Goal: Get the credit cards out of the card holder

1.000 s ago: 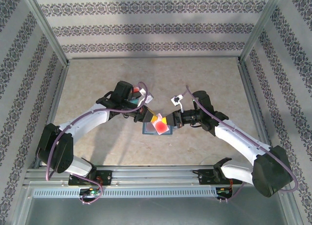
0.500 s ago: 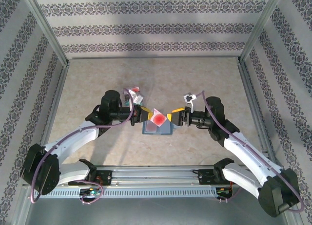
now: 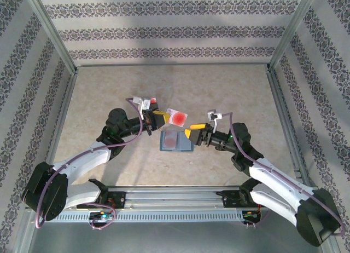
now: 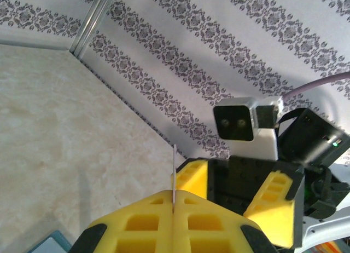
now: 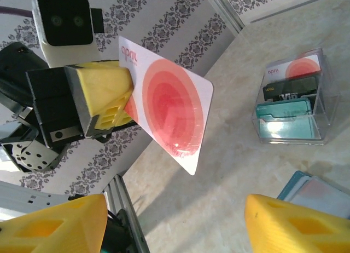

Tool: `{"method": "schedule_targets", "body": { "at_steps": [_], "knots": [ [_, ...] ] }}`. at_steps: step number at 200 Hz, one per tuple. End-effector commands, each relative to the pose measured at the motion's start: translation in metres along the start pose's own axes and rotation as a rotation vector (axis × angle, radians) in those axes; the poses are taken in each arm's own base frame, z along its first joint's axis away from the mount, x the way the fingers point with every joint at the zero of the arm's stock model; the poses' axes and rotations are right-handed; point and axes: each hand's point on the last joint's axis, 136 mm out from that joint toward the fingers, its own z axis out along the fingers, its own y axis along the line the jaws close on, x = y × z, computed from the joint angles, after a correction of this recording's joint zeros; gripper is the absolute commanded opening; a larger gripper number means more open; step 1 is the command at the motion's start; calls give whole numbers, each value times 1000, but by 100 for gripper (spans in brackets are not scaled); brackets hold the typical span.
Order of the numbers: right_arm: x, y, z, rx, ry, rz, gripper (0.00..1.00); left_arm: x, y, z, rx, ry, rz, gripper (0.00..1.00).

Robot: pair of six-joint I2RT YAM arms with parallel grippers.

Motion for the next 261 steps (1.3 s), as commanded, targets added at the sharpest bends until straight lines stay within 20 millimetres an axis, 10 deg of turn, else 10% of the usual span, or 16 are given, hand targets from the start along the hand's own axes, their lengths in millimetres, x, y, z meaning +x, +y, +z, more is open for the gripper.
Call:
{"method": "schedule_targets", "body": {
  "at_steps": [1, 72, 130, 192, 261],
  "knots": [
    [-27, 17, 8, -60, -88, -57, 67, -13, -10, -1, 51, -66, 3, 0],
    [-41, 38, 30, -181, -63, -96, 49, -12, -11, -3, 60, -74, -10, 0],
    [-40, 43, 26, -195, -66, -106, 0, -11, -10, 0, 63, -62, -15, 0],
    [-27, 47, 14, -164, 34, -150, 0, -22, -30, 2, 97, 104, 112, 52],
    [-6, 48, 4, -121, 201, -194, 0, -20, -45, -4, 44, 426, 300, 60]
  ]
}}
